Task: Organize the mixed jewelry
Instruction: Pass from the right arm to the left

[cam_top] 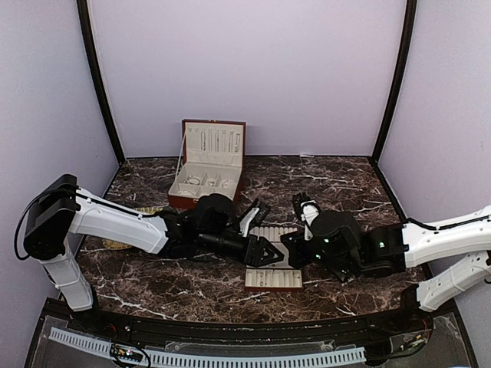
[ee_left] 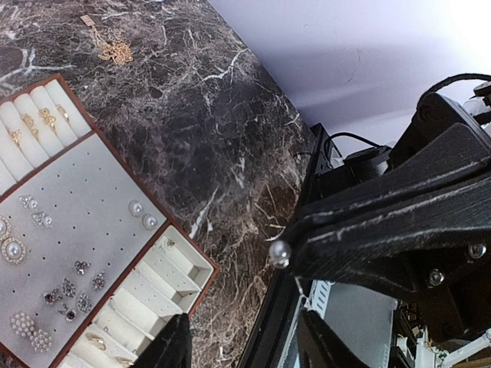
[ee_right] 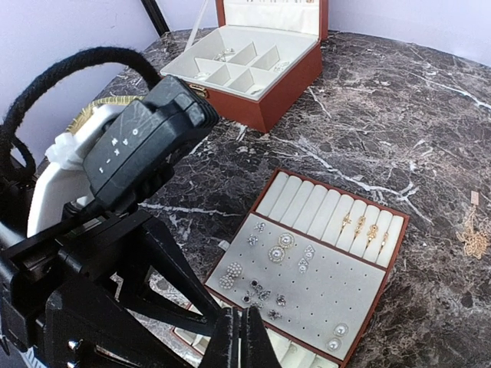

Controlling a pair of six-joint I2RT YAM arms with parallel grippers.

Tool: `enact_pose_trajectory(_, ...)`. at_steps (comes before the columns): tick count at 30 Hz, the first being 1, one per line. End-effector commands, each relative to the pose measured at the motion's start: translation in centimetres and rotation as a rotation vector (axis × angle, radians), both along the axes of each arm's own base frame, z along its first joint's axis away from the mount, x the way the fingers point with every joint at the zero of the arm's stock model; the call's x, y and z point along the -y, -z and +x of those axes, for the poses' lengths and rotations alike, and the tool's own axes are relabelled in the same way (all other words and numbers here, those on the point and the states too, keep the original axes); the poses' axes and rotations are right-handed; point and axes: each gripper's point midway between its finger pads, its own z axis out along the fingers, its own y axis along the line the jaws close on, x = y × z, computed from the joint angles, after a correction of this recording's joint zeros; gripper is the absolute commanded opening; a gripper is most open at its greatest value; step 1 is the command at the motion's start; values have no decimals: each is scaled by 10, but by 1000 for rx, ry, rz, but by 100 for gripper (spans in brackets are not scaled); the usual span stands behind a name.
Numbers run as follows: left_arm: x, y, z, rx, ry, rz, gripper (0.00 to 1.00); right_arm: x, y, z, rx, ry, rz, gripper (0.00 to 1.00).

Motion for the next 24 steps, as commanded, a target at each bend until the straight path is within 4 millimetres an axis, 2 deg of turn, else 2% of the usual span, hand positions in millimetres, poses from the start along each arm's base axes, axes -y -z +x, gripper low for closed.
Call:
enact_pose_trajectory(1,10,-22,-1,25,20,-63,49,-11,-15,2,20,-22,46,0)
enact_pose_trajectory(8,9,-28,2,48,4,-79,48,-15,-12,0,8,-38,45,0)
enact_pose_trajectory(14,8,-29,5,57,-10,-79,41,-18,-11,-2,3,-59,49,0)
enact_pose_trajectory(18,7,-31,6,67,-18,-80,34,-19,-8,-4,-4,-70,45,0)
enact_pose_trajectory(24,7,-31,6,68,-16,-81,14,-20,-4,-7,-12,-91,37,0)
